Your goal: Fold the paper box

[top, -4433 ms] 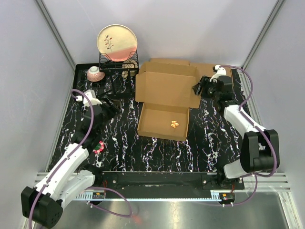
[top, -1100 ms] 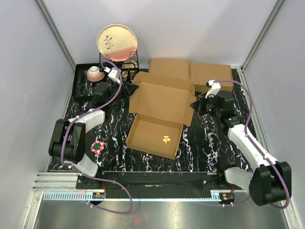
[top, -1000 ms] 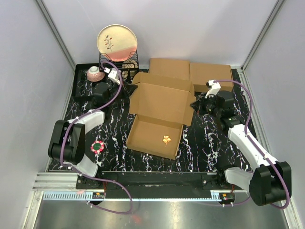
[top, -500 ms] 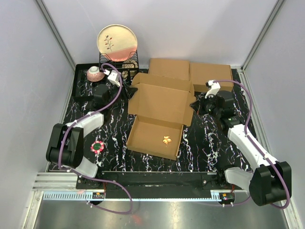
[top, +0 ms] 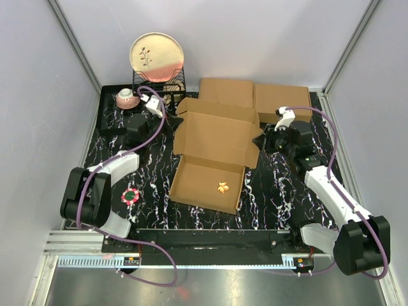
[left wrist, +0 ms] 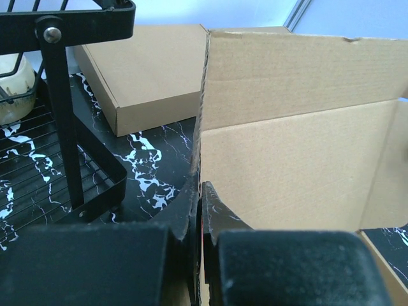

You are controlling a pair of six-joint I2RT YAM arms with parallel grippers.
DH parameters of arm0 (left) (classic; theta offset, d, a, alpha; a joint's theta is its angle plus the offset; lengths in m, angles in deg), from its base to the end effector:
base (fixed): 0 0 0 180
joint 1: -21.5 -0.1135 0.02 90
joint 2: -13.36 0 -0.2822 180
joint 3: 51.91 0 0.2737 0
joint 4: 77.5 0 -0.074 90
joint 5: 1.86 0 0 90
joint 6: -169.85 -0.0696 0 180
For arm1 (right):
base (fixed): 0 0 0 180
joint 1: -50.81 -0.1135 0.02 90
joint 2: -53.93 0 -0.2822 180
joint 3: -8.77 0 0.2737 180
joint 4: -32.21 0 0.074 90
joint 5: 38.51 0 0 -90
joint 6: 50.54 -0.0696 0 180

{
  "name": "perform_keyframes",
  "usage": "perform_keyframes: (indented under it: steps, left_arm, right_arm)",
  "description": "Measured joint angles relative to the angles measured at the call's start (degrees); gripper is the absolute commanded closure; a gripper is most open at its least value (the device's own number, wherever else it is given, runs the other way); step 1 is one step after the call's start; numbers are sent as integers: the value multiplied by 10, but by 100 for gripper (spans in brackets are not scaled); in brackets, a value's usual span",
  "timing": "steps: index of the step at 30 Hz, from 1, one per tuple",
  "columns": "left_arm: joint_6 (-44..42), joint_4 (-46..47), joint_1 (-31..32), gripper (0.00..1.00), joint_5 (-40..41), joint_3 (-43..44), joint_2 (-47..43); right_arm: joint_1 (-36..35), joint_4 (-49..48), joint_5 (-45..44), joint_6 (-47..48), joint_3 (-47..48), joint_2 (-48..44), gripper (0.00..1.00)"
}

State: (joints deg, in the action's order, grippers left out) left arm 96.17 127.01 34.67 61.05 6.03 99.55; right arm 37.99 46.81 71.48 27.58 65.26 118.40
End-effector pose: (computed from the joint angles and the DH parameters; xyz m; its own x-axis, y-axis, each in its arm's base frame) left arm 0.3609 -0.1170 0.2567 -0.2423 -0.2002 -0.9493 0.6015 0.7368 -0.3089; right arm 0.2854 0.0894 0.2766 -0.4727 0.0908 -0.8765 -0.4282 0.8457 0.3185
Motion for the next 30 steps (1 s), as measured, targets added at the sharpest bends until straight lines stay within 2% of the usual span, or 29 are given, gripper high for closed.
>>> perform_keyframes:
  steps: [4, 16, 22, 30]
  left_arm:
    - [-2, -2, 7, 100, 9, -5, -9]
    - [-5, -2, 11, 100, 26, -16, -21]
    - [-5, -2, 13, 100, 30, -17, -22]
    - [-9, -2, 14, 100, 32, -17, -22]
  right_arm:
    - [-1, 9, -26, -13, 14, -4, 45]
    - [-1, 12, -56, -19, 61, -14, 51]
    - [-1, 12, -73, -20, 56, 4, 41]
    - [-2, 14, -106, -19, 48, 8, 40]
